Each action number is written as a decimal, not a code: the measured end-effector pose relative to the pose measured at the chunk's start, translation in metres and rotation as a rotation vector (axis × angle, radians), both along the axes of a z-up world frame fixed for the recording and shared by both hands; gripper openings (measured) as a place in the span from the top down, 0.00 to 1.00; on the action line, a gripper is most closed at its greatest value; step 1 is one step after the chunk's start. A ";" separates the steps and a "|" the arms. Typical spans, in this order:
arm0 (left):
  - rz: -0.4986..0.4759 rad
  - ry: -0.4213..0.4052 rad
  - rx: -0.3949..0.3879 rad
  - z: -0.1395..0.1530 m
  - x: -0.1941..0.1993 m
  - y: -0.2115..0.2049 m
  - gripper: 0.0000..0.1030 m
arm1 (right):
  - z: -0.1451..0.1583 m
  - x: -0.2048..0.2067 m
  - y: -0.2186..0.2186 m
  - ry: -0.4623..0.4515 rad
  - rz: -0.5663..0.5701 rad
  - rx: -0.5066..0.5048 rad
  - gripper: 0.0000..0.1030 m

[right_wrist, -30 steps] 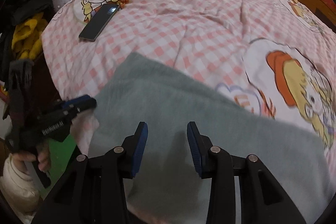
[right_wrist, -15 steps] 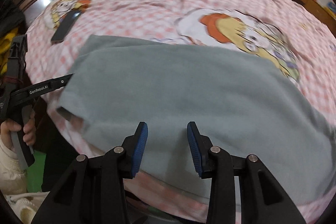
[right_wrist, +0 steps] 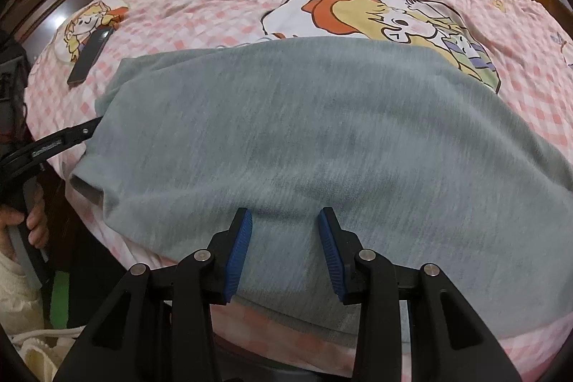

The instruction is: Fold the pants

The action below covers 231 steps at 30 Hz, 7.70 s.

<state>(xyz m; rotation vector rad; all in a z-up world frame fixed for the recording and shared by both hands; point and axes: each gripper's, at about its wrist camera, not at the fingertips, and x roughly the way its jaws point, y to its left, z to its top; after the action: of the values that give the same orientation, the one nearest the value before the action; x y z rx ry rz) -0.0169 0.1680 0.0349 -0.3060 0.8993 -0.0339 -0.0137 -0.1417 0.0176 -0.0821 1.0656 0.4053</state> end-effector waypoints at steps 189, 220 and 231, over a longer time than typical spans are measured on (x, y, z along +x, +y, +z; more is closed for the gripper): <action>-0.117 -0.015 0.244 0.002 0.015 0.016 0.47 | -0.027 -0.020 -0.157 -0.013 -0.478 -0.007 0.31; -0.125 -0.144 -0.048 0.072 -0.029 -0.017 0.90 | -0.004 -0.040 -0.165 -0.063 -0.496 0.138 0.34; -0.346 -0.182 -0.034 0.118 -0.014 -0.136 0.90 | 0.027 -0.070 -0.175 -0.176 -0.473 0.215 0.34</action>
<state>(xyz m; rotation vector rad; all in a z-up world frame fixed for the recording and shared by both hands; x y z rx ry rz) -0.0306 0.0321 0.1527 -0.1729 0.7623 -0.3919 -0.0839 -0.3166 0.0451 0.3163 0.8287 0.0798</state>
